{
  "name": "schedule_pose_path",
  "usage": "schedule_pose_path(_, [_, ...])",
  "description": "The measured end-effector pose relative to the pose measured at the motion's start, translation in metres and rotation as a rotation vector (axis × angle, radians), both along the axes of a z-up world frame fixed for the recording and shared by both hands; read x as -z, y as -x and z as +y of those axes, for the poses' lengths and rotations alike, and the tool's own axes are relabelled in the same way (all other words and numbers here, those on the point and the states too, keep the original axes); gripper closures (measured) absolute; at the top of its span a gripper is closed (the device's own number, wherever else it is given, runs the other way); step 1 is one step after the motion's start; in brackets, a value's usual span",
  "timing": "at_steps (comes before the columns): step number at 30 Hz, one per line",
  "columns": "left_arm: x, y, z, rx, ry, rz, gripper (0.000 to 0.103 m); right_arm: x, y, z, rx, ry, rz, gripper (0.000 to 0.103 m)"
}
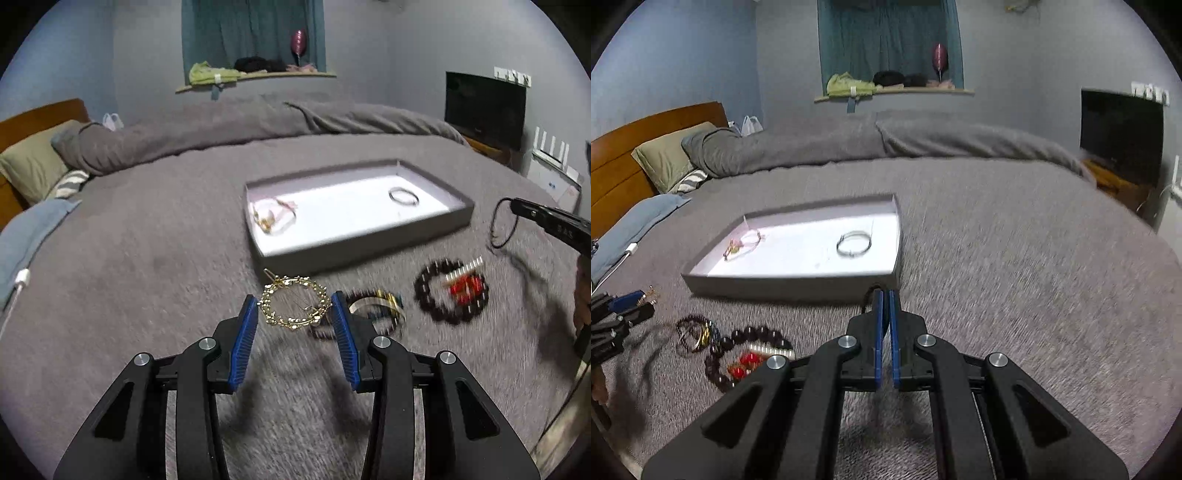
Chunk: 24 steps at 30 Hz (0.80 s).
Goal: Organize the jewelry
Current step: 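Grasp the gold beaded bracelet with the left tool while the right tool grasps the black hair tie, then carry both items into the white box and open both tools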
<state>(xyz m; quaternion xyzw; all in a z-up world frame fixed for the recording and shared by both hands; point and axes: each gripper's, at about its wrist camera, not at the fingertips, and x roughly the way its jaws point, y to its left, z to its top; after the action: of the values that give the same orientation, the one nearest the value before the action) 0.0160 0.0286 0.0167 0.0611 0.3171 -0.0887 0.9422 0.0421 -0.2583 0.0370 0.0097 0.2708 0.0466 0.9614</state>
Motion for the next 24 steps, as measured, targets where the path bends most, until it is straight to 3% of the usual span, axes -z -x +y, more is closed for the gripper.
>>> schedule_pose_path(9, [-0.038,-0.038,-0.010,-0.022,-0.001,-0.061,0.060,-0.043,-0.024,0.005,0.035,0.023,-0.117,0.100])
schedule_pose_path(14, [-0.043,-0.066,-0.015,-0.037,0.015,-0.060,0.060,-0.057,-0.041,0.016,0.029,0.024,-0.150,0.100])
schedule_pose_path(19, [-0.042,-0.094,-0.020,-0.043,0.029,-0.040,0.060,-0.057,-0.062,0.030,-0.009,-0.005,-0.140,0.100])
schedule_pose_path(24, [-0.025,-0.113,-0.027,-0.018,0.026,0.002,0.060,-0.037,-0.084,0.035,-0.052,-0.025,-0.071,0.100])
